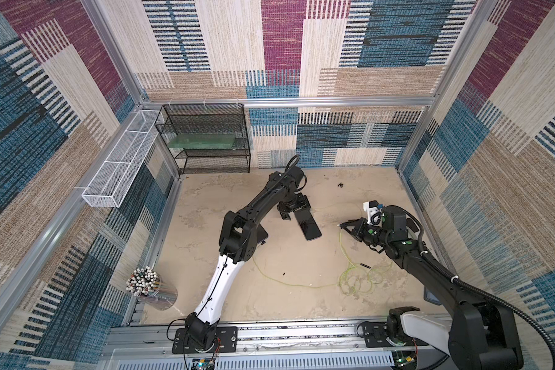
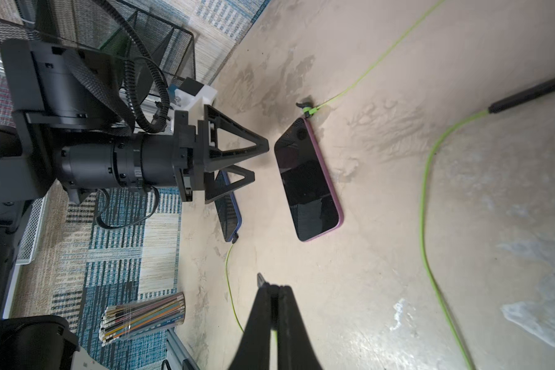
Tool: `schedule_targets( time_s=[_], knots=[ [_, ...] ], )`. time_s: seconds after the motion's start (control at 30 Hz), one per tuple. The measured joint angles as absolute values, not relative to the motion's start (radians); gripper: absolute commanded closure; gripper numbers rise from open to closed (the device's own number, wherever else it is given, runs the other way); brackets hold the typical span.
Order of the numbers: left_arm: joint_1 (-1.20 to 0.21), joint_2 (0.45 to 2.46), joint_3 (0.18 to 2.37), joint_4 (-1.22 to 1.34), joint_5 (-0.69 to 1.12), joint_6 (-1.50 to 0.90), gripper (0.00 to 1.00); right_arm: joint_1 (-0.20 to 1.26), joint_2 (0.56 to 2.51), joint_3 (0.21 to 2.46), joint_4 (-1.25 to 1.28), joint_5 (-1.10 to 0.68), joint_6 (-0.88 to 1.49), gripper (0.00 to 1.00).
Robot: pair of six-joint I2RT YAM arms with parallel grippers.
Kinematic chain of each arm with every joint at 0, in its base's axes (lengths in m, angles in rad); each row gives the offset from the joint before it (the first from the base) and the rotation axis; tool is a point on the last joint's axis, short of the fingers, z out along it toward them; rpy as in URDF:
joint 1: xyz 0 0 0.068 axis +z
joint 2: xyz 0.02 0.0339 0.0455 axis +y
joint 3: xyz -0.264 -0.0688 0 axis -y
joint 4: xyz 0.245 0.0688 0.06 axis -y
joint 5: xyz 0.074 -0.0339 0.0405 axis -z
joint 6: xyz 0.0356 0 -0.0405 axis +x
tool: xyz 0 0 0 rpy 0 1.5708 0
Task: Plug wired earphones into phones
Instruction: Move the phone to the center of the board.
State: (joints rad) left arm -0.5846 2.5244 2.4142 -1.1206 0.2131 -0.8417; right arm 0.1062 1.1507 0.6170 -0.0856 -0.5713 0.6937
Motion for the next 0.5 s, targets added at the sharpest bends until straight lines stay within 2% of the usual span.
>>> schedule_targets(
  time_s=[0.17,0.5],
  knots=[
    [-0.632,2.593,2.483,-1.186,0.152,-0.865,0.05,0.103,1.153,0.609,-0.094,-0.565,0.675,1.0],
    [-0.678,2.679,2.624,-1.195,0.078,-0.873,0.02,0.098,1.178,0.601,-0.094,-0.575,0.646,1.0]
  ],
)
